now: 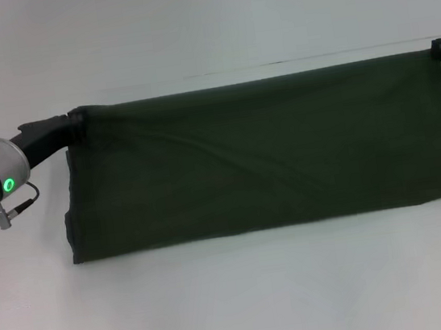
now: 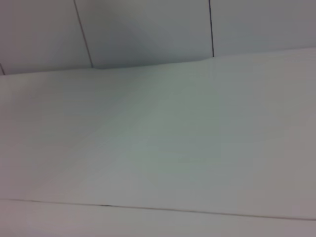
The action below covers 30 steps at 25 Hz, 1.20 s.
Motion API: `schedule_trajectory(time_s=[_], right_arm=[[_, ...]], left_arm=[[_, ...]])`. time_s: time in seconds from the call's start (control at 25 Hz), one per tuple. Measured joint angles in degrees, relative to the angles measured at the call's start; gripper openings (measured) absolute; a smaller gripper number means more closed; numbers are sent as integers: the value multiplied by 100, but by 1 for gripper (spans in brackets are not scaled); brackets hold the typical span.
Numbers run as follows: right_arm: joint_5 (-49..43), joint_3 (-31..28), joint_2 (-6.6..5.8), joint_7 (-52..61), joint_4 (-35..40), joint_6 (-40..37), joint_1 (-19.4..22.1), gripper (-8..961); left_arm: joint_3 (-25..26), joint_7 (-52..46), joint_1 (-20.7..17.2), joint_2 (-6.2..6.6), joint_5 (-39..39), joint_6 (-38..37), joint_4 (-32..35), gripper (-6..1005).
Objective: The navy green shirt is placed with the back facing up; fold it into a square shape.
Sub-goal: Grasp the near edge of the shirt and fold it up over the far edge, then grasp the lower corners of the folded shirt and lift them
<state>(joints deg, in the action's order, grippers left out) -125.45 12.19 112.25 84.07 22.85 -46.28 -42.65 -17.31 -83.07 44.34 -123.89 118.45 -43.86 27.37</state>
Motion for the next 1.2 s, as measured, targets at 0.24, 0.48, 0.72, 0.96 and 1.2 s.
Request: schedule_trajectory(time_s=[0.24,0.48,0.72,0.96,1.2], right_arm=[[316,26,111,-325,-5,127,9,82],[328,29,114,-326,-11,151,29,86],[329,131,153,-328,-80,491,-14,90],[329,330,259,-326,-26,774,-108,95],[328,334,255,-268,-5,794,-130,248]], left_arm=[[-16,157,43,-3,-128,148,-143,2],[-18,160,36,-4,-163,173,-152,16],[-37,160,55,-4,-174,178,-162,41],[-34,124,60,-4,-412,305,-169,66],[-28,111,-117,-4,-856,273,-145,302]])
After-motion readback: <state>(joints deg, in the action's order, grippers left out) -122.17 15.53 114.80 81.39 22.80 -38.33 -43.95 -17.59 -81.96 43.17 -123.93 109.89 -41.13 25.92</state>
